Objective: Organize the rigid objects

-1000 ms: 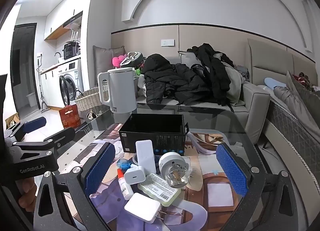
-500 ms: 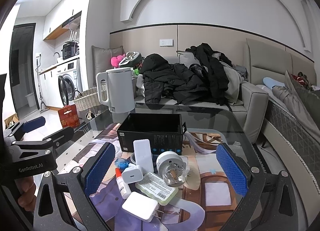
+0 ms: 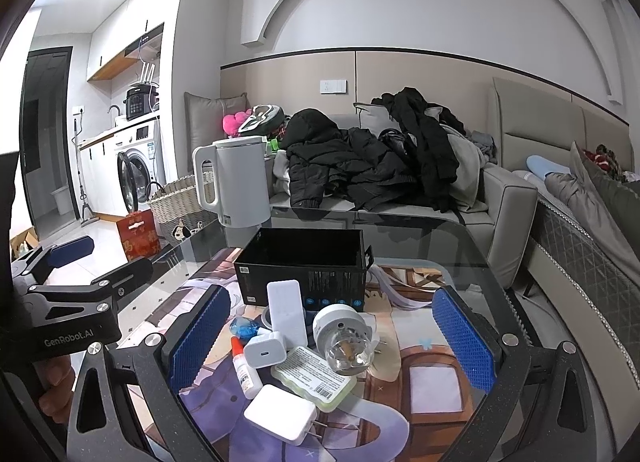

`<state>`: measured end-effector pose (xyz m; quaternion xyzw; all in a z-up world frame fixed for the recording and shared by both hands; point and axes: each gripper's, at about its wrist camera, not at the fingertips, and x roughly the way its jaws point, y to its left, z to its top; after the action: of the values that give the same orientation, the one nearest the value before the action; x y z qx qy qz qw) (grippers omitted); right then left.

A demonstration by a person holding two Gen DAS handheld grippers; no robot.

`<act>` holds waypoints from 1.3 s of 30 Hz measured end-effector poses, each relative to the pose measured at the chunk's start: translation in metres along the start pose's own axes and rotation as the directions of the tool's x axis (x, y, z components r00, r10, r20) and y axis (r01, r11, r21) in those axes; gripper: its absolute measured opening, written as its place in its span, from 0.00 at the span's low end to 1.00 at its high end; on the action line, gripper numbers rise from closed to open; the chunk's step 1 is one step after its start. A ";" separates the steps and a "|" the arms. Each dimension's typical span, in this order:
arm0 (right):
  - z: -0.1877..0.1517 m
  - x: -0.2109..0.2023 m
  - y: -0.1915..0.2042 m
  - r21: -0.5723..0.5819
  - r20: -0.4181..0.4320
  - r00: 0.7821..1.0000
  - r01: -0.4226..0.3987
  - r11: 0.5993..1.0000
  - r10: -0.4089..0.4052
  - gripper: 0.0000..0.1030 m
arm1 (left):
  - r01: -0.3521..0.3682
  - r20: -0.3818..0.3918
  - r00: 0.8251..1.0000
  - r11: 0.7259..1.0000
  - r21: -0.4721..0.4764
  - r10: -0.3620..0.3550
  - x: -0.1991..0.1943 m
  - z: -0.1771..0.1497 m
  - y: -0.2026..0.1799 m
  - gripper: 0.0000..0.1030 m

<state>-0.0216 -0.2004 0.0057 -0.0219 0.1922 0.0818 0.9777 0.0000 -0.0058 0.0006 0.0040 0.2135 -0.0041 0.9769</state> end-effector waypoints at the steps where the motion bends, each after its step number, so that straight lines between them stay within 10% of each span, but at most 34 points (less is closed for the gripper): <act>1: 0.000 0.000 0.000 0.001 0.001 1.000 0.000 1.000 0.000 1.00 | 0.000 0.000 1.000 1.000 0.001 0.000 0.000 0.000 0.000 1.00; 39: 0.001 0.000 -0.003 0.004 0.013 1.000 0.001 1.000 -0.001 1.00 | 0.093 0.001 0.996 0.995 -0.024 -0.093 0.001 -0.001 -0.002 1.00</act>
<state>-0.0210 -0.2029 0.0072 -0.0195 0.1860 0.0811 0.9790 0.0004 -0.0079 -0.0005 -0.0178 0.2135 -0.0467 0.9757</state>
